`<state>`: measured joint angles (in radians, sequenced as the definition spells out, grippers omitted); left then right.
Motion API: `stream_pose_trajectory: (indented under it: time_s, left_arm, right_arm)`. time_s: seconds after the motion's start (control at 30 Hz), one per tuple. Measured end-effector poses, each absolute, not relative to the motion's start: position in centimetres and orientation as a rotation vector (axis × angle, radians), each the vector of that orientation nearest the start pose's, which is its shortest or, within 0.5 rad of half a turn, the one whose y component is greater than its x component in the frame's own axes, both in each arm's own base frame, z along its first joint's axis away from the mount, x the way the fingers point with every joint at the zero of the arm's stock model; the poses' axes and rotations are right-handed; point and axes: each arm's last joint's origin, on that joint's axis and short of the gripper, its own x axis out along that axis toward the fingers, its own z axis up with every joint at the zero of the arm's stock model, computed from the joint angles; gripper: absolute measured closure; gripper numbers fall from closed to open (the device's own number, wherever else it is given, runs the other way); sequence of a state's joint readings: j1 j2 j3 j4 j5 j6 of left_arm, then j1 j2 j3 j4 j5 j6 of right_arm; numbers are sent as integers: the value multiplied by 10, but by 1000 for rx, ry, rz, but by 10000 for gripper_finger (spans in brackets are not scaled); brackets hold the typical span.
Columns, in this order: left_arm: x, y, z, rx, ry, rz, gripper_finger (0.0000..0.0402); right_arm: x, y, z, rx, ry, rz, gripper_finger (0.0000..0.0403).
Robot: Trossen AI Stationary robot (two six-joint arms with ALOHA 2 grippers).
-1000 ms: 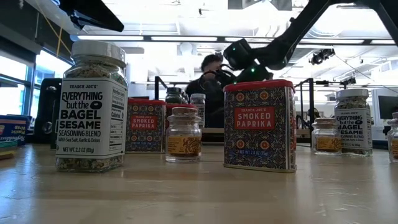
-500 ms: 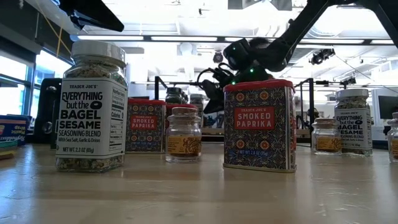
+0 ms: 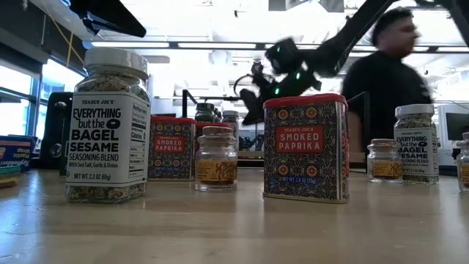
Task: Shelf spices
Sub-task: Put the top left white seasoning bottle on the shelf aligned with the other white seasoning bottle, then put the top white seasoning bottle on the shelf aligned with the other white seasoning bottles
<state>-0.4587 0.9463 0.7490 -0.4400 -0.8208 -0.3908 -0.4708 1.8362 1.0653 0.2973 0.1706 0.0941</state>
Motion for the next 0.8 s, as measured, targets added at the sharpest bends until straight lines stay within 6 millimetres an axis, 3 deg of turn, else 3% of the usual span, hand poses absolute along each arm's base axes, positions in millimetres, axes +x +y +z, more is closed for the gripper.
stream_pose_trajectory:
  time_s: [0.1, 0.23, 0.33, 0.43, 0.63, 0.8]
  left_arm:
    - [178, -64, 276, 4, 434, 440, 399]
    - [178, -64, 276, 5, 435, 438, 399]
    - [178, -64, 276, 6, 434, 443, 399]
    - [178, -64, 276, 7, 432, 447, 399]
    - [178, -64, 276, 9, 431, 451, 399]
    - [178, -64, 277, 14, 426, 464, 399]
  right_arm:
    - [339, -160, 216, 49, 511, -690, 394]
    - [319, -101, 261, -151, 610, -677, 400]
    - [293, -50, 296, -256, 620, -581, 401]
    - [258, -7, 321, -200, 590, -426, 400]
    - [194, 36, 344, 70, 577, -268, 400]
    - [165, 50, 339, 192, 683, -236, 367]
